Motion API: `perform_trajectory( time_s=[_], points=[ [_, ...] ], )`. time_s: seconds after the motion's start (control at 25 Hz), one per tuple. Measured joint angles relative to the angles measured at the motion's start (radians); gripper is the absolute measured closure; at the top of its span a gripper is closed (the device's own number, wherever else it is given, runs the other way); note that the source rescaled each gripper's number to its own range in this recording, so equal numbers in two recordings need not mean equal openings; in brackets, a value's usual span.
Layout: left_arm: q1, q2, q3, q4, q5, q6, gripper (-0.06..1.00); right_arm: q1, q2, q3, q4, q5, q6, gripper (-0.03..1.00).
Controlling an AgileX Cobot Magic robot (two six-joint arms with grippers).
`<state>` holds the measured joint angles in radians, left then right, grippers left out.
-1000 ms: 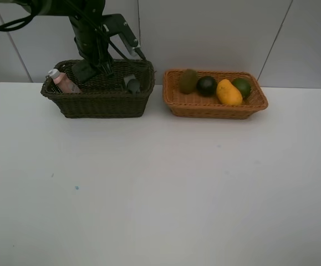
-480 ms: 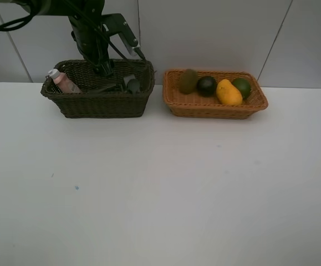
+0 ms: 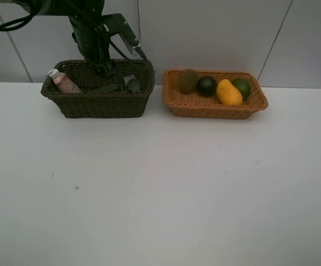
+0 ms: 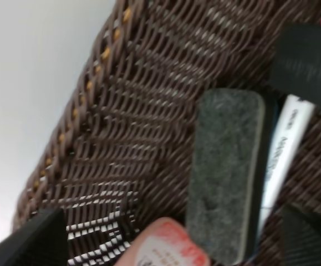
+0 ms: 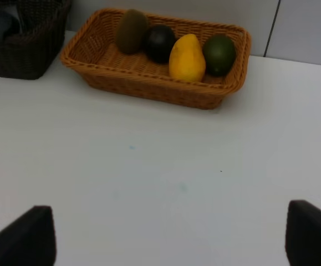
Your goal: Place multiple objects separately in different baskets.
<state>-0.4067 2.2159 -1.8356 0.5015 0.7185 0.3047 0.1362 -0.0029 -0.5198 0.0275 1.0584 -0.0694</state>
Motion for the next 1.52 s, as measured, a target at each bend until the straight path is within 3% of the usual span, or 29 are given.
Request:
perform_trajectory(
  time_s=[0.24, 0.4, 0.68, 0.84, 1.52],
  points=[
    [0.0, -0.014, 0.0, -0.07, 0.008, 0.002, -0.06, 0.0, 0.0, 0.0, 0.0, 0.0, 0.0, -0.03],
    [-0.002, -0.092, 0.0, -0.128, 0.068, 0.002, -0.06, 0.0, 0.0, 0.0, 0.0, 0.0, 0.0, -0.03],
    [-0.023, -0.269, 0.0, -0.169, 0.325, -0.027, -0.06, 0.0, 0.0, 0.0, 0.0, 0.0, 0.0, -0.03],
    [-0.033, -0.397, 0.029, -0.211, 0.421, -0.07, -0.06, 0.0, 0.0, 0.0, 0.0, 0.0, 0.0, -0.03],
    [-0.04, -1.097, 0.709, -0.242, 0.448, -0.227, -0.06, 0.0, 0.0, 0.0, 0.0, 0.0, 0.0, -0.03]
  ],
)
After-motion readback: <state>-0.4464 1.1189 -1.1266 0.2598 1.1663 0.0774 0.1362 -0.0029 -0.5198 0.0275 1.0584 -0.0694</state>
